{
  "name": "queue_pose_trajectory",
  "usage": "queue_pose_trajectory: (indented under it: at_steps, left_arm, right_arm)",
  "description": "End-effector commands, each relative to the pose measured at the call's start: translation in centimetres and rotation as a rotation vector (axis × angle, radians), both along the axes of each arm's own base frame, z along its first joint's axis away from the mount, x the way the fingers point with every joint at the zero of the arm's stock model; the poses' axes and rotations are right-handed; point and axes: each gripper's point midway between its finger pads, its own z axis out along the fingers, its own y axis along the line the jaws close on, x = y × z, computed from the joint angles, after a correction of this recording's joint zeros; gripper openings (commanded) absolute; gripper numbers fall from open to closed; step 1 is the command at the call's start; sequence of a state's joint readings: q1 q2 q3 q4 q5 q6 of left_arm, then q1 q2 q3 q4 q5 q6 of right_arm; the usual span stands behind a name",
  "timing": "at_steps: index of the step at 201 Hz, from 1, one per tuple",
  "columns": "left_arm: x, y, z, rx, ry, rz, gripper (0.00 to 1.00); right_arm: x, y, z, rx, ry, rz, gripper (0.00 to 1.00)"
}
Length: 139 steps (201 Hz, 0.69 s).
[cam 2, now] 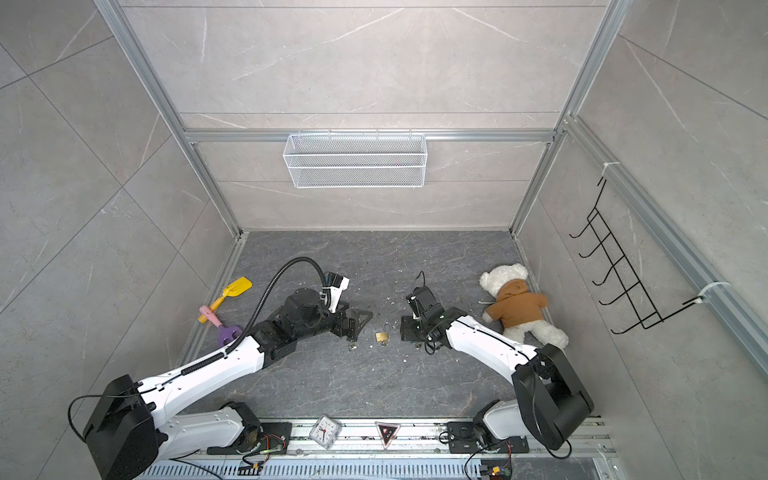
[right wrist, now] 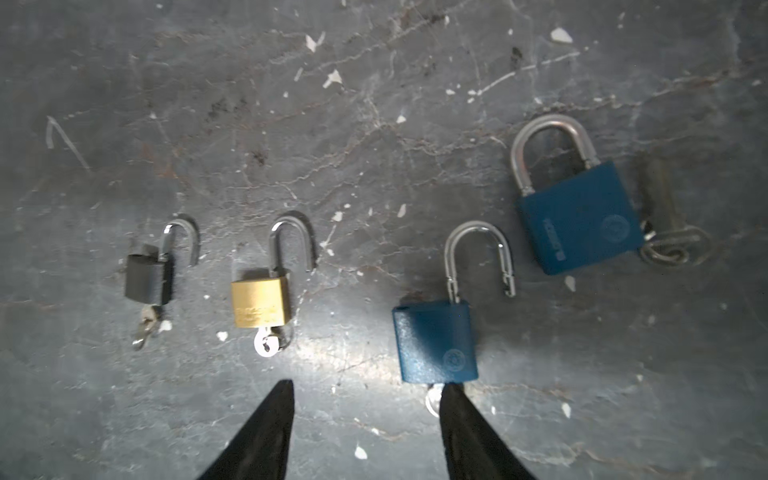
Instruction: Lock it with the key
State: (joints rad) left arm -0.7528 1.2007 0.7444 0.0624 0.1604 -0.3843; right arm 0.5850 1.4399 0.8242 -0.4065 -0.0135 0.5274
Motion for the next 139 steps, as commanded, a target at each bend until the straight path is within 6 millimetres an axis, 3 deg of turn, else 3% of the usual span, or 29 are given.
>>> queue_pose_trajectory:
  at_steps: [1, 48, 139]
  left_arm:
    - [0.6, -0.8, 1.3, -0.035, -0.063, -0.022, 0.98]
    - [1.0, -1.7, -0.2, -0.017, -0.032, -0.037, 0.97]
    - [1.0, -1.9, -0.7, -0.023, -0.018, -0.042, 0.96]
  right_arm:
    - [0.1, -1.1, -0.9, -0.102, 0.012, 0.016, 0.59]
    - [0.1, -1.6, -2.2, -0.144, 0.034, 0.01, 0.6]
    - [0.4, -1.2, -3.8, -0.159, 0.062, 0.022, 0.57]
